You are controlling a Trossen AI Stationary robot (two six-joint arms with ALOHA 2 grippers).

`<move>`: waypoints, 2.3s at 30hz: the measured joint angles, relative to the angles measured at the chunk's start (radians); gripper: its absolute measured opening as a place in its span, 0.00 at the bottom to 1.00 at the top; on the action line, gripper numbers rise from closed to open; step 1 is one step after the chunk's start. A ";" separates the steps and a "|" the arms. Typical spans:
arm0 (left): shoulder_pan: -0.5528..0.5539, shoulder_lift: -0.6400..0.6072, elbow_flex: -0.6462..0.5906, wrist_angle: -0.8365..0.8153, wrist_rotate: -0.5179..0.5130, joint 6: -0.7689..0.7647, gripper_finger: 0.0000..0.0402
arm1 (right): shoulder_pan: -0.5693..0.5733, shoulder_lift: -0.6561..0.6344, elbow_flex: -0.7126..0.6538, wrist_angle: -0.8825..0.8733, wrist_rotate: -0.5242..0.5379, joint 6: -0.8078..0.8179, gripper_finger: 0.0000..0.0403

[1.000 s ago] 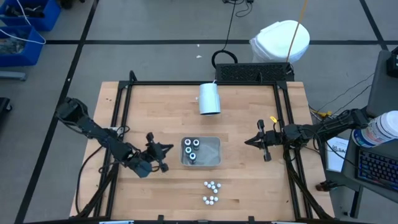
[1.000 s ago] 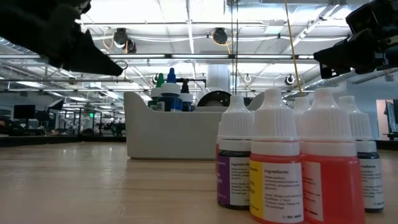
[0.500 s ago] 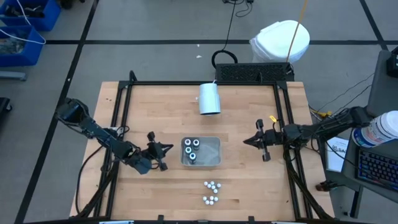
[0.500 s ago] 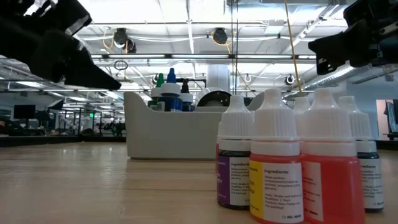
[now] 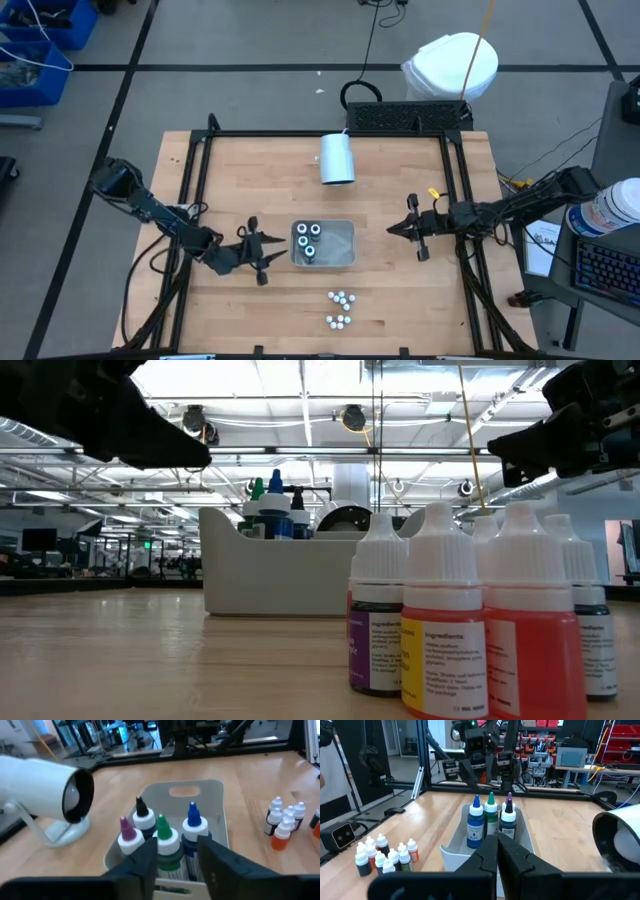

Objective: Pick & Place food coloring
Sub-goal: Adjust the large green food coloring bottle on the gray bin

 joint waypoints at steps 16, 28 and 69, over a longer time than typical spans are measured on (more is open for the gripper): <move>0.146 0.000 0.041 -0.078 0.274 0.004 0.53 | 0.000 0.001 0.000 0.006 0.001 -0.025 0.00; 0.173 0.000 0.041 -0.100 0.312 0.010 0.52 | 0.000 0.001 0.000 0.009 0.001 -0.025 0.00; 0.285 0.118 0.043 -0.003 0.442 0.038 0.54 | 0.000 0.002 0.000 0.023 0.024 -0.029 0.00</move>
